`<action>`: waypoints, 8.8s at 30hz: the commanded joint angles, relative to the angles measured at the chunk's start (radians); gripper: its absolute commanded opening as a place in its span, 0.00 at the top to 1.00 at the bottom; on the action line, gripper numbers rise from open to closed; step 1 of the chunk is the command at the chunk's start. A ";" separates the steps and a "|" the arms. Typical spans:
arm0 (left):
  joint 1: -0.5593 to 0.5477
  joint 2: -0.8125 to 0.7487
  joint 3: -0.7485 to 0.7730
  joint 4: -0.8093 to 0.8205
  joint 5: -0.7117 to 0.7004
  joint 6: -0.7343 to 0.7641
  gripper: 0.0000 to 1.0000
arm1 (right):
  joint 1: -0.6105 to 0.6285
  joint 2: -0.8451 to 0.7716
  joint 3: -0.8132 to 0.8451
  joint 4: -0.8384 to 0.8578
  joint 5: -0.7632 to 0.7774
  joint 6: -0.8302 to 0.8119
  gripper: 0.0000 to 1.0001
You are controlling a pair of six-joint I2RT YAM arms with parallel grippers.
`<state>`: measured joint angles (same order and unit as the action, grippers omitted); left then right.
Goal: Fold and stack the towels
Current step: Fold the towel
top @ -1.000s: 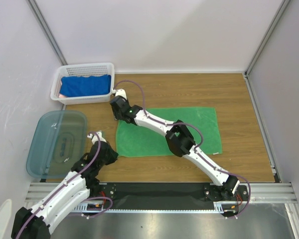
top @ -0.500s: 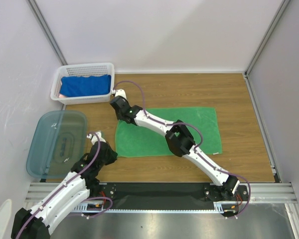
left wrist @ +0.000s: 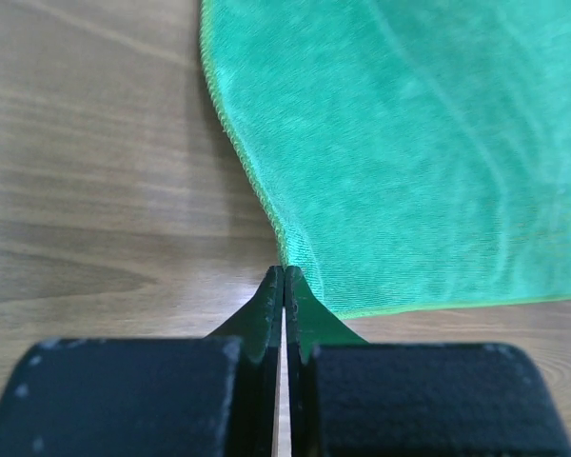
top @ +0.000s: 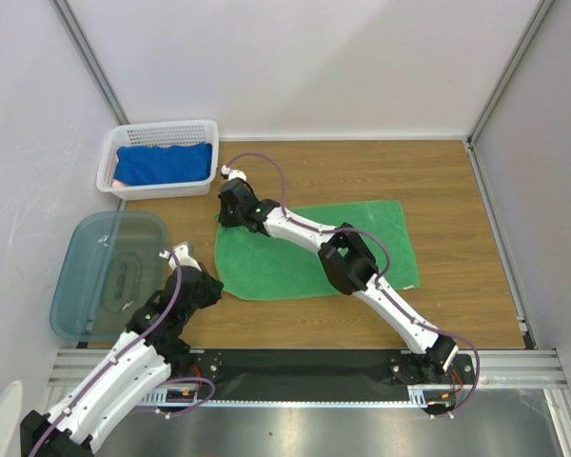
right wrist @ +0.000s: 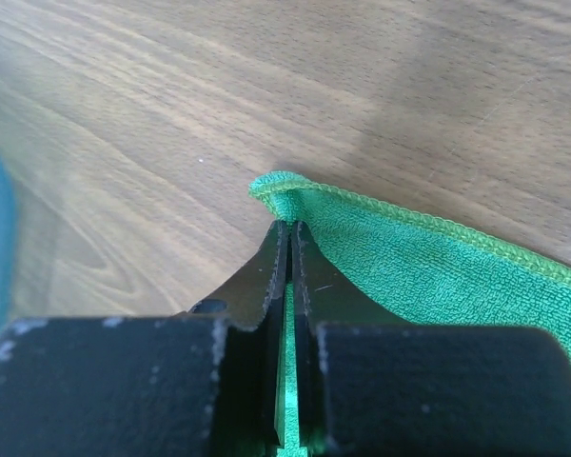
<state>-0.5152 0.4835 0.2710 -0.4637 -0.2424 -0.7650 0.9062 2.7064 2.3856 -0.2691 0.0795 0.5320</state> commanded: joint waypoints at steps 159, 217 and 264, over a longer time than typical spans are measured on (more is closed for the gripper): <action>-0.700 1.299 1.132 -0.027 -0.235 -0.324 1.00 | -0.635 -0.691 -0.910 0.191 -0.560 -0.250 1.00; -0.720 1.399 1.223 0.071 -0.097 -0.180 1.00 | -0.839 -0.852 -1.174 0.246 -0.521 -0.191 1.00; -0.730 1.253 1.198 0.137 -0.155 -0.138 1.00 | -0.891 -0.964 -1.074 0.102 -0.520 -0.228 1.00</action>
<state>-1.2343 1.7401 1.4490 -0.3717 -0.4210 -0.9314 0.0280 1.7611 1.2816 -0.1673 -0.4591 0.3363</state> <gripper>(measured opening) 0.006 0.019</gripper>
